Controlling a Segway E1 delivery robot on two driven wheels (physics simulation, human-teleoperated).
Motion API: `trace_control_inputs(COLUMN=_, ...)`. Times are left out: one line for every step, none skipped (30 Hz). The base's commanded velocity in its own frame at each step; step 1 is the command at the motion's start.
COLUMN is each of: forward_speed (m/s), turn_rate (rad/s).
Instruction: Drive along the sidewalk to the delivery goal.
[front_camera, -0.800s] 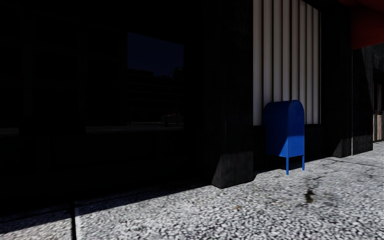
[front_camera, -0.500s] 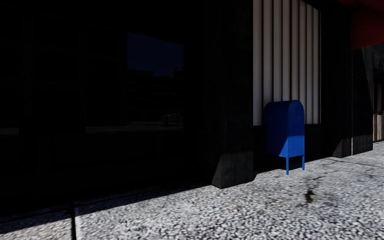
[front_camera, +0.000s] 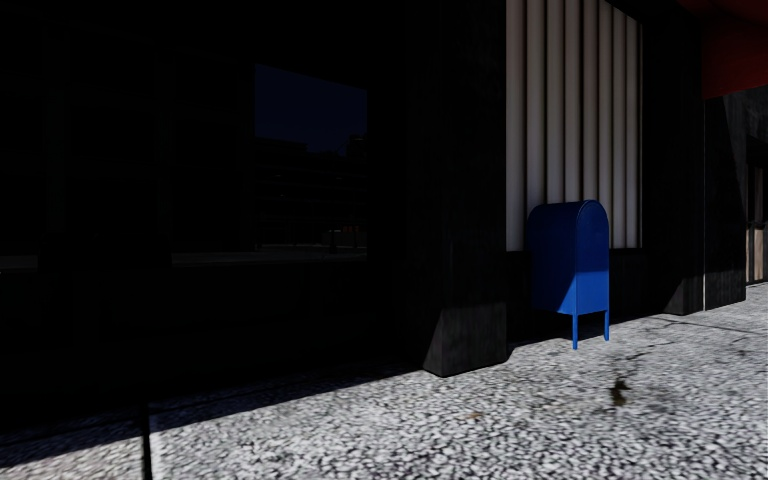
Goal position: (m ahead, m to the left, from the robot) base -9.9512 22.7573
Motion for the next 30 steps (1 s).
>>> trace_control_inputs(forward_speed=0.00, turn_rate=0.00)
trace_control_inputs(forward_speed=0.00, turn_rate=0.00)
trace_control_inputs(forward_speed=0.00, turn_rate=0.00)
trace_control_inputs(forward_speed=0.00, turn_rate=0.00)
trace_control_inputs(forward_speed=0.00, turn_rate=0.00)
trace_control_inputs(forward_speed=0.00, turn_rate=0.00)
trace_control_inputs(forward_speed=0.00, turn_rate=0.03)
trace_control_inputs(forward_speed=0.00, turn_rate=0.16)
trace_control_inputs(forward_speed=0.00, turn_rate=0.16)
trace_control_inputs(forward_speed=0.00, turn_rate=0.31)
trace_control_inputs(forward_speed=0.00, turn_rate=0.43)
trace_control_inputs(forward_speed=0.00, turn_rate=0.52)
trace_control_inputs(forward_speed=0.00, turn_rate=0.52)
trace_control_inputs(forward_speed=0.00, turn_rate=0.54)
trace_control_inputs(forward_speed=0.00, turn_rate=0.57)
trace_control_inputs(forward_speed=0.00, turn_rate=0.58)
trace_control_inputs(forward_speed=0.00, turn_rate=0.58)
trace_control_inputs(forward_speed=0.00, turn_rate=0.61)
trace_control_inputs(forward_speed=0.00, turn_rate=0.68)
trace_control_inputs(forward_speed=0.00, turn_rate=0.71)
trace_control_inputs(forward_speed=0.00, turn_rate=0.73)
trace_control_inputs(forward_speed=0.00, turn_rate=0.73)
trace_control_inputs(forward_speed=0.00, turn_rate=0.73)
trace_control_inputs(forward_speed=0.00, turn_rate=0.74)
trace_control_inputs(forward_speed=0.00, turn_rate=0.75)
trace_control_inputs(forward_speed=0.00, turn_rate=0.75)
trace_control_inputs(forward_speed=0.00, turn_rate=0.75)
trace_control_inputs(forward_speed=0.00, turn_rate=0.75)
trace_control_inputs(forward_speed=0.00, turn_rate=0.76)
trace_control_inputs(forward_speed=0.00, turn_rate=0.76)
